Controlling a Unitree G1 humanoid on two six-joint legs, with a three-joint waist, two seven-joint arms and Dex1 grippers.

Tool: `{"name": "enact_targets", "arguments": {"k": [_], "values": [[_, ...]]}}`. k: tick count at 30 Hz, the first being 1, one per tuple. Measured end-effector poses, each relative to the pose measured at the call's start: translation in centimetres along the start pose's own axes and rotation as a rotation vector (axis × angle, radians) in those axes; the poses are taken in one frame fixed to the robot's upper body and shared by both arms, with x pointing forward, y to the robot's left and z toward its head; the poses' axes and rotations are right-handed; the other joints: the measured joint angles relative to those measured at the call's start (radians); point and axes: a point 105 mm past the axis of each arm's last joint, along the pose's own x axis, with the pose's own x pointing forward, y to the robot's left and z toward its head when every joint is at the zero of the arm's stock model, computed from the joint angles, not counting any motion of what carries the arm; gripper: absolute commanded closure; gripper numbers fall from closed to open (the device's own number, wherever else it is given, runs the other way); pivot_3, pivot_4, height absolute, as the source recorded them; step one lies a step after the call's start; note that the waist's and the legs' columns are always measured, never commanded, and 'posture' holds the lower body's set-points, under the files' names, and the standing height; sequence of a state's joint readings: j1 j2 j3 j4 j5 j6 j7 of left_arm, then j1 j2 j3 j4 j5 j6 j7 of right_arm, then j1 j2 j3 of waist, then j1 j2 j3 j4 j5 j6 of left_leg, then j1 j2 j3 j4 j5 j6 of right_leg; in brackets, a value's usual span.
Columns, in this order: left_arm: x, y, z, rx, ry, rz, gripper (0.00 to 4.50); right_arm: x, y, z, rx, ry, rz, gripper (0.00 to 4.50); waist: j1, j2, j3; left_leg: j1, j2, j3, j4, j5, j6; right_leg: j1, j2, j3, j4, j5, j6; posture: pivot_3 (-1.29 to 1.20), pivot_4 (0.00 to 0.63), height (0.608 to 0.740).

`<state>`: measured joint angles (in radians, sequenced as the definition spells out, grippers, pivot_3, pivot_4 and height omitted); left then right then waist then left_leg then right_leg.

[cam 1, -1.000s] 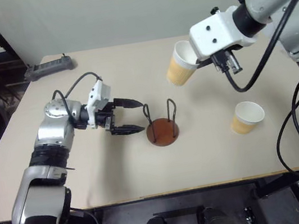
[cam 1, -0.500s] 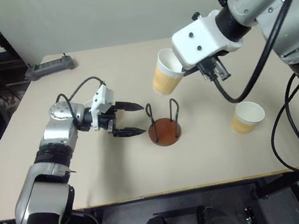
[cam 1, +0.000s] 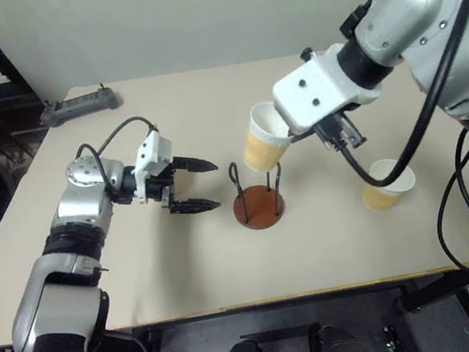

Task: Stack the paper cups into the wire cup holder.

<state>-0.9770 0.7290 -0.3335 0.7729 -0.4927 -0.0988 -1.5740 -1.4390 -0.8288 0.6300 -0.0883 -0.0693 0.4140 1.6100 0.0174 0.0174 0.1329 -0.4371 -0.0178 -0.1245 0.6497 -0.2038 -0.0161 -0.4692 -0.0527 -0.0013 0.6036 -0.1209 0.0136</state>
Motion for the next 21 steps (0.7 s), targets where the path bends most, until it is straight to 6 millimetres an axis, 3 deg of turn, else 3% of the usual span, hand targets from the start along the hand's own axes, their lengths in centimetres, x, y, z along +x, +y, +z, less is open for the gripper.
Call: {"name": "enact_targets", "arguments": {"k": [21], "values": [[0.2, -0.1, 0.4, 0.013, -0.009, -0.009, 0.00, 1.9, -0.1, 0.7, -0.019, -0.033, 0.035, 4.48, -0.002, 0.000, 0.000, 0.000, 0.000, 0.000, 0.001, 0.000, 0.000, 0.000, 0.000, 0.000, 0.002, 0.000, 0.000, 0.00, 0.150, 0.740]]}}
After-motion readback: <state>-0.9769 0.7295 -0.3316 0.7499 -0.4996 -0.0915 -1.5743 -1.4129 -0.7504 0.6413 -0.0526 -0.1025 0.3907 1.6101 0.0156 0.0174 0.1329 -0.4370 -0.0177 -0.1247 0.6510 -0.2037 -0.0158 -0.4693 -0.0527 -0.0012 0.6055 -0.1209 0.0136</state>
